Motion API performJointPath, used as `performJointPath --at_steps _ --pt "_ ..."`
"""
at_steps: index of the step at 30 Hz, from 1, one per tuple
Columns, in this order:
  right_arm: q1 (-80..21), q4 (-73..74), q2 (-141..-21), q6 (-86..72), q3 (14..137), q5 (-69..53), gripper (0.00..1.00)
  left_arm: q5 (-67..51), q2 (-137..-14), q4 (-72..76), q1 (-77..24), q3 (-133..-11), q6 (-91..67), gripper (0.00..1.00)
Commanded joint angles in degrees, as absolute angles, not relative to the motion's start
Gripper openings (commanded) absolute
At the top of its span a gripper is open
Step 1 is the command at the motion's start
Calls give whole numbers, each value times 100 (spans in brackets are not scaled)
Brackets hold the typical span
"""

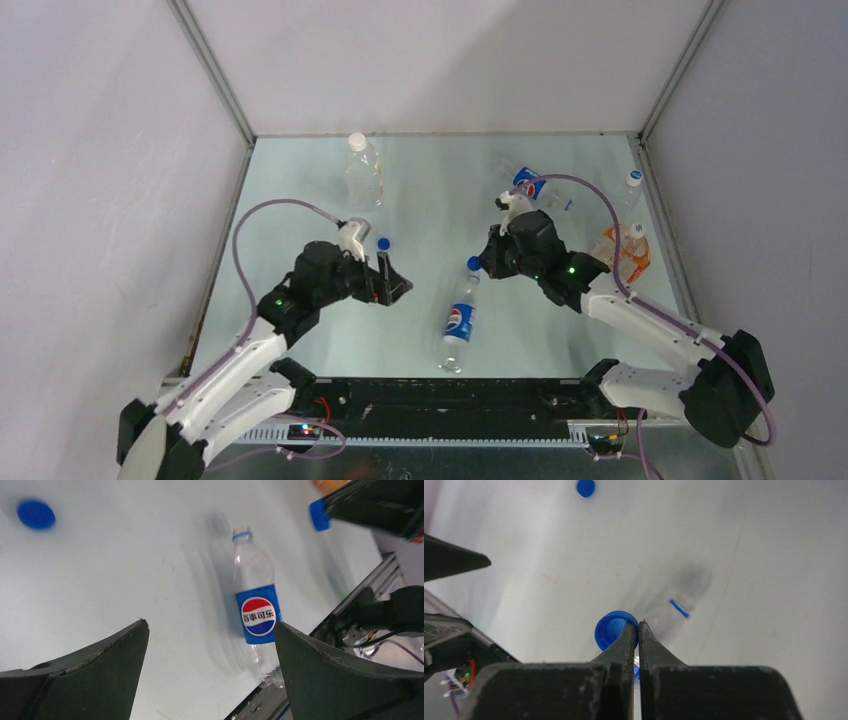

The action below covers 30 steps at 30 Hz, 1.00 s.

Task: Screw on the bottle caps
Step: Pick up the bottle cap from the center of the board.

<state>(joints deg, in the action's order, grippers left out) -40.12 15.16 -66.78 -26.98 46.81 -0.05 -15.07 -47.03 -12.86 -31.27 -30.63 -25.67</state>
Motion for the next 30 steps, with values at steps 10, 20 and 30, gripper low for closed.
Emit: performJointPath --at_steps 10,20,30 --pt "-3742 -360 -5455 -3469 4350 -2299 0 -2213 -3301 1099 -3300 -2844 -1731 99" --pt "-3845 -1566 -5348 -4228 4351 -3527 0 -2749 -3848 2535 -4258 -3025 -233 93" --pt "-4146 -1976 -5364 -4411 4350 -3744 0 -3204 -4364 3413 -4666 -3364 308 82"
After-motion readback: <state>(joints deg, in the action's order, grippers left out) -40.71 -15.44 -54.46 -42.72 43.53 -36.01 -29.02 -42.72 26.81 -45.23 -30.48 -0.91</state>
